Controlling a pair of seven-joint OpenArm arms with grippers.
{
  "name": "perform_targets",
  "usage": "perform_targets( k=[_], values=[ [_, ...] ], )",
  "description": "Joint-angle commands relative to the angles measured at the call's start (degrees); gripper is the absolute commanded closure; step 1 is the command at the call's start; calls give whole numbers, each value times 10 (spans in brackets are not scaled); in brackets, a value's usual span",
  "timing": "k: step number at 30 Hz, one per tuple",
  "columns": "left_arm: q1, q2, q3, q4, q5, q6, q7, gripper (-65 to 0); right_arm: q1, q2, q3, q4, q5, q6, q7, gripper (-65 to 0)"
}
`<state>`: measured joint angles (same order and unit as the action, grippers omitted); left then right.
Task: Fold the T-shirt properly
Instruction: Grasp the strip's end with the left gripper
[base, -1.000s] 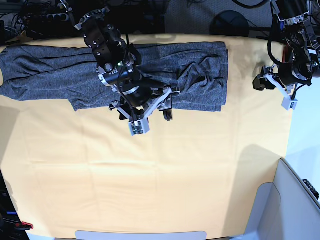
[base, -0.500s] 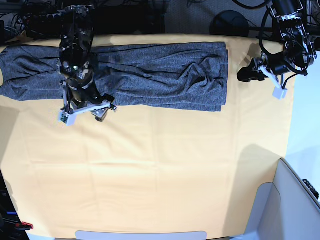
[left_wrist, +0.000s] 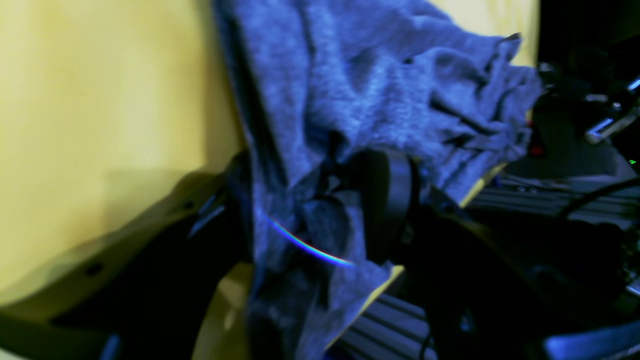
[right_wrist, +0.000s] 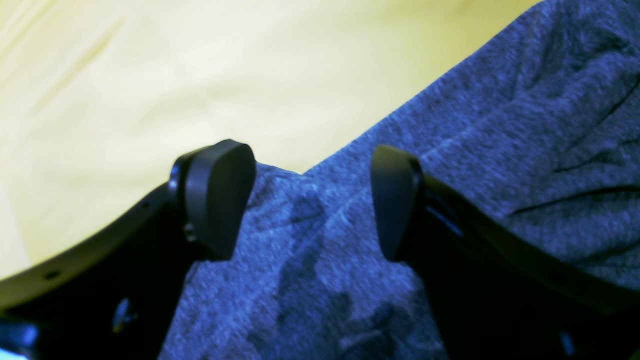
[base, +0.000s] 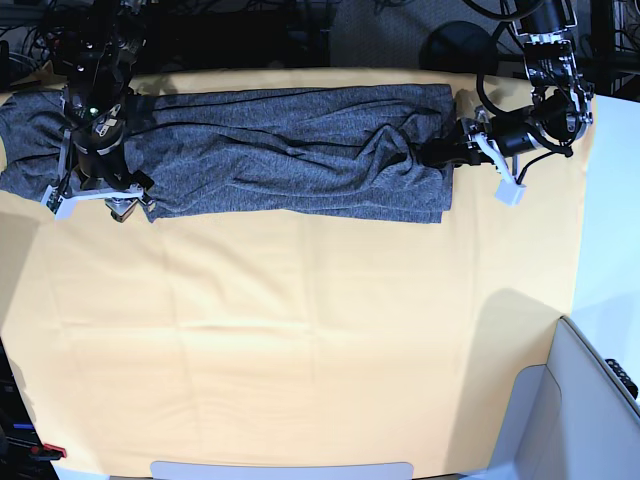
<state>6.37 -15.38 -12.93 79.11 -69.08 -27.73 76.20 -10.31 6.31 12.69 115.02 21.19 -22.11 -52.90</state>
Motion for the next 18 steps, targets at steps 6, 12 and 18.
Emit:
perform_targets(
  k=[6, 12, 18],
  values=[
    [18, 12, 21, 19, 36, 4, 38, -293, 4, 3, 1, 9, 0, 3, 12, -394],
    [24, 31, 21, 45, 38, 5, 38, -293, 4, 2, 1, 8, 0, 3, 12, -394],
    [24, 35, 19, 45, 39, 5, 30, -277, 4, 3, 1, 7, -2, 3, 12, -394]
  ],
)
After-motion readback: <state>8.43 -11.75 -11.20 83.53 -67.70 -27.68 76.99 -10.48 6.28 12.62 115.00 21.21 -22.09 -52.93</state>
